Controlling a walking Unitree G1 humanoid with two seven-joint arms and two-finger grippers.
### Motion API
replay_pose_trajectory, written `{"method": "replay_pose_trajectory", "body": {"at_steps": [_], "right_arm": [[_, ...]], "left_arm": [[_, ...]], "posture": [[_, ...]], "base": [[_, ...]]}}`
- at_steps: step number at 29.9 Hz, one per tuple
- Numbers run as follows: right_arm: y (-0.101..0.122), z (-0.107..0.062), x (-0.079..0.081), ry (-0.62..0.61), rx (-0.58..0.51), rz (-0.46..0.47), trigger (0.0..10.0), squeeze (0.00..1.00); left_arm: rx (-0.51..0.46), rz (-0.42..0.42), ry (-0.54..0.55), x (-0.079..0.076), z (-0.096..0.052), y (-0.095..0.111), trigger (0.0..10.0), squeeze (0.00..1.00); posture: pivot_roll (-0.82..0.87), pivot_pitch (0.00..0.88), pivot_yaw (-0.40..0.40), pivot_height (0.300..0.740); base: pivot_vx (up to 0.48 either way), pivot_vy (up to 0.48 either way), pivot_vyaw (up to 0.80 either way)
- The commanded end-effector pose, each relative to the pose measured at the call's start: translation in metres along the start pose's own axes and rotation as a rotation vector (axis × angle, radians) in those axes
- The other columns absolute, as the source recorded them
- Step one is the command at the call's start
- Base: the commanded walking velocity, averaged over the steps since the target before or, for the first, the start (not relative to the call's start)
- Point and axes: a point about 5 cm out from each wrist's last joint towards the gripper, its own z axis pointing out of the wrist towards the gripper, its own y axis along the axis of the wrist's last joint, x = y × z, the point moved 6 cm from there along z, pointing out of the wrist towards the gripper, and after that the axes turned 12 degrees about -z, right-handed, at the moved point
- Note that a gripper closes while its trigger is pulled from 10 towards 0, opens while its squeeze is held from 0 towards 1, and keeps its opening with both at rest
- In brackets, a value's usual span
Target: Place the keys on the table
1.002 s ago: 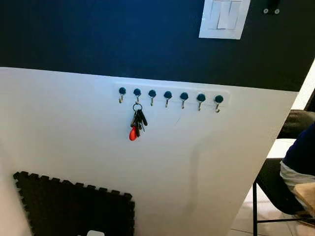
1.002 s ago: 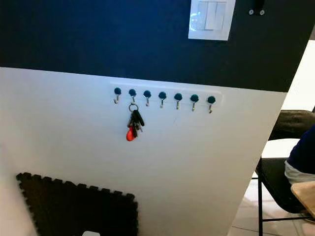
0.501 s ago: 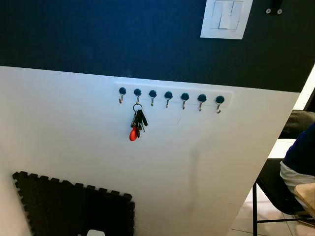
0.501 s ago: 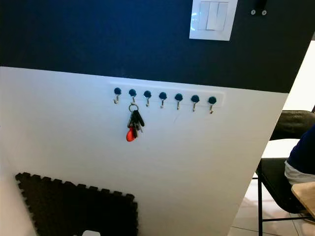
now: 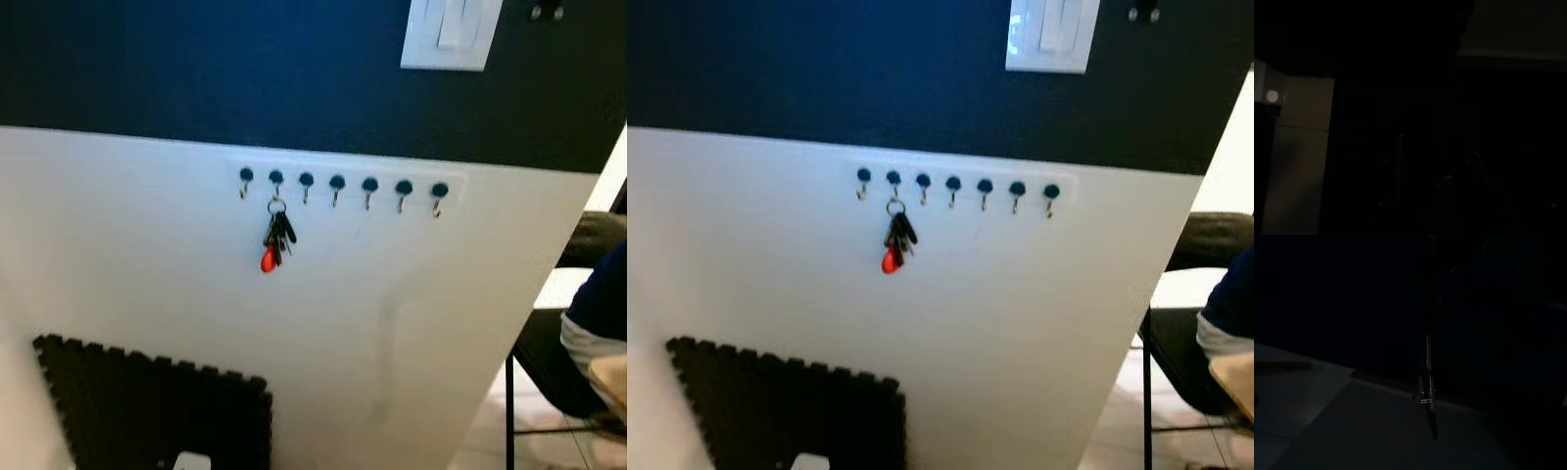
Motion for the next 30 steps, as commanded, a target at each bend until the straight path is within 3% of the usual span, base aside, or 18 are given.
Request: {"method": "replay_pose_trajectory", "body": {"at_steps": [1, 15, 25, 30], "right_arm": [[-0.0048, -0.0015, 0.0009, -0.005, 0.011, 0.005, 10.0, 0.00], [-0.0069, -0.0022, 0.0025, -0.007, 0.015, 0.013, 10.0, 0.00], [-0.0084, -0.0026, 0.0026, -0.009, 0.019, 0.018, 10.0, 0.00], [-0.0088, -0.0029, 0.0016, -0.013, 0.019, 0.020, 10.0, 0.00]], "left_arm": [[0.009, -0.015, -0.003, -0.0014, -0.0008, -0.0048, 10.0, 0.05], [0.008, 0.001, -0.008, 0.0000, -0.0010, -0.0038, 10.0, 0.05], [0.014, 0.053, -0.033, -0.0018, -0.0001, -0.0009, 10.0, 0.07], [0.023, 0.077, -0.053, -0.0056, 0.0008, 0.0003, 10.0, 0.08]], "posture": [[0.05, 0.030, 0.003, 0.740], [0.05, 0.034, 0.011, 0.740], [0.05, 0.035, 0.015, 0.740], [0.05, 0.032, 0.019, 0.740]], "base": [[-0.428, 0.000, 0.00], [-0.406, 0.000, 0.00], [0.000, 0.000, 0.00], [0.000, -0.480, 0.00]]}}
